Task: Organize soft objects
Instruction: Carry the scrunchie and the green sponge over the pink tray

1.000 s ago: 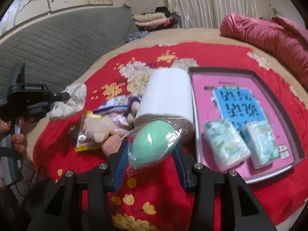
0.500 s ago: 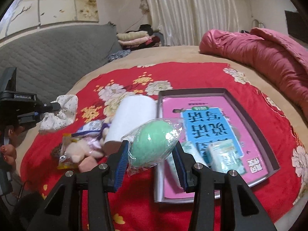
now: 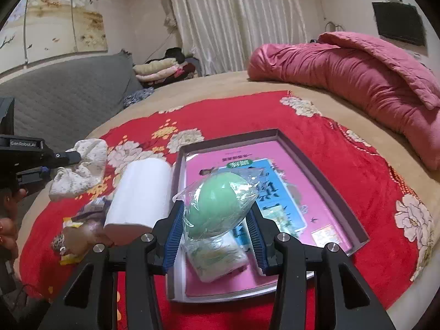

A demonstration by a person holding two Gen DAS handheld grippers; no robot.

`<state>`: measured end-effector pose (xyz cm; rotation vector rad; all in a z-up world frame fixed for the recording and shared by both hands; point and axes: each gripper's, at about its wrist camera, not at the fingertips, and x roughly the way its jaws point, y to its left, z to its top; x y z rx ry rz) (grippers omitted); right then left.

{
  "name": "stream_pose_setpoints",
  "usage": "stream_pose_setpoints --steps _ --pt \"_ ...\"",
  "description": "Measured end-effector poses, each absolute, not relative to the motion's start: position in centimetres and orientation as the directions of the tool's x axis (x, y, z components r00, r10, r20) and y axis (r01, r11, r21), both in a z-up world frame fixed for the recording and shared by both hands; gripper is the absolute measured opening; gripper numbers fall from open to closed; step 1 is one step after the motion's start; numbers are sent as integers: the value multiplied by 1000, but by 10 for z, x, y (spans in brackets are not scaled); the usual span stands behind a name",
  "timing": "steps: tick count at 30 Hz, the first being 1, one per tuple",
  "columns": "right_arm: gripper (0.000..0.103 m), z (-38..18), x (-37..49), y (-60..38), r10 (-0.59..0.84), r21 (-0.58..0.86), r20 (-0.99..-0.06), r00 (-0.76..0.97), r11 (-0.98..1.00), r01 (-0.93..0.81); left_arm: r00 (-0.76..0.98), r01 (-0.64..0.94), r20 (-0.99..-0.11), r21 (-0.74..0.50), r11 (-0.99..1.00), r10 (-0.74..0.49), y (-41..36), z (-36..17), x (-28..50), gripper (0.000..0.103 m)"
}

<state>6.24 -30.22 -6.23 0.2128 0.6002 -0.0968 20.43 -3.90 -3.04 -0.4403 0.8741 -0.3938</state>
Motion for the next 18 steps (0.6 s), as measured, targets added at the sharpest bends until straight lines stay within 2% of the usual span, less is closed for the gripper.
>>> stream_pose_setpoints --steps 18 --pt "46 -65 59 -338 -150 185 -577 803 934 307 478 297 -698 -442 846 -533 -160 -39 224 10"
